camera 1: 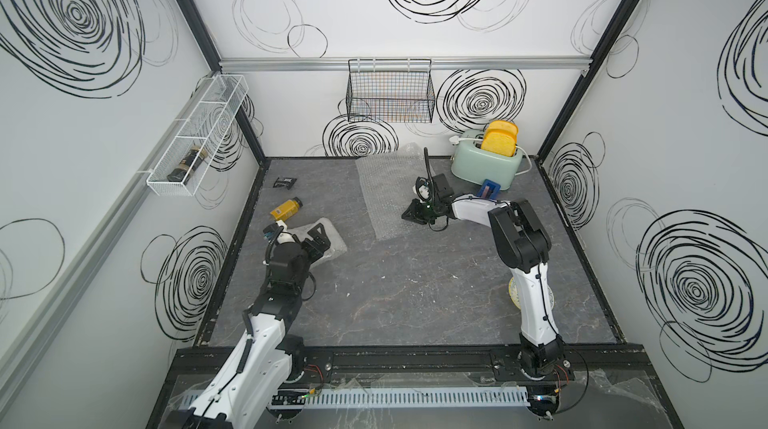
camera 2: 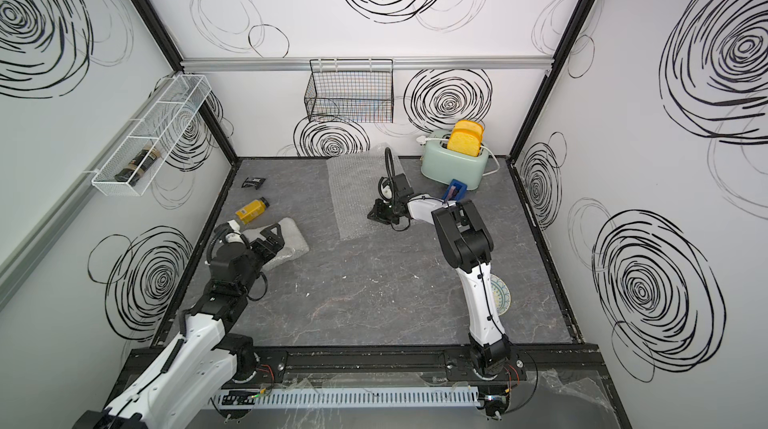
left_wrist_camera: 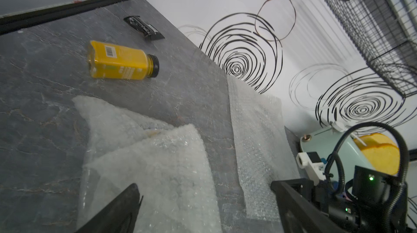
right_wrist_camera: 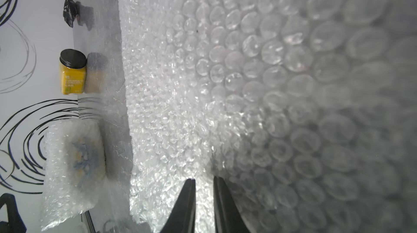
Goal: Wrap bowls in bubble wrap
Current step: Move the bubble wrap to the center of the board.
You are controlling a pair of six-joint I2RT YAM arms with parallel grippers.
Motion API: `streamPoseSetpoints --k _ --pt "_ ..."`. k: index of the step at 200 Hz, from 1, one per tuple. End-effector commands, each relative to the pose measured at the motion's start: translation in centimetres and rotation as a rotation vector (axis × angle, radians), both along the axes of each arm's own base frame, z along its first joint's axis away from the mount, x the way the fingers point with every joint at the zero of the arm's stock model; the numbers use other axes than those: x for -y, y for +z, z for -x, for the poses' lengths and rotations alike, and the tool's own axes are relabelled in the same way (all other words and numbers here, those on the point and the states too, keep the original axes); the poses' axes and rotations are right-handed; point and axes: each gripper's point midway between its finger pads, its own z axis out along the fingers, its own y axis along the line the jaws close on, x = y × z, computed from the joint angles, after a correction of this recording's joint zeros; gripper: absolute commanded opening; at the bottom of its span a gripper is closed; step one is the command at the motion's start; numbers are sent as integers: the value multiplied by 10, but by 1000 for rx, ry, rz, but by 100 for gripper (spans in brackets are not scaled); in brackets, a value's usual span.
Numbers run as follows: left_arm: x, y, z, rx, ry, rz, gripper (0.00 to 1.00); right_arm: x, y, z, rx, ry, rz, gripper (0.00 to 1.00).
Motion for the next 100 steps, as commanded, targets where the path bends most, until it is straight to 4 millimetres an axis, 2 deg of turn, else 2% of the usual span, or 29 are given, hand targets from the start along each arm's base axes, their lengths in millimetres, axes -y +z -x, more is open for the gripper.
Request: streamPoseSetpoints --k 1,19,44,57,65,80,92,100 --pt "9 17 -3 43 -15 -32 97 5 -16 48 -76 21 69 22" --pt "25 19 -5 59 -87 -26 97 7 -14 87 -83 34 62 23" --pt "49 10 -5 24 -195 -53 96 4 -19 160 -129 85 19 23" --pt "65 6 -2 17 -255 -57 97 -2 -13 192 -124 130 6 23" --pt "77 4 1 14 -301 -53 97 -5 -8 204 -102 145 23 24" --pt "97 -1 8 -10 -383 -51 97 -13 14 218 -54 179 4 26" --pt "109 -6 12 -48 -437 -59 100 -13 29 218 -20 176 -13 30" --pt "119 -9 15 -64 -486 -61 96 -9 38 213 -7 157 -14 35"
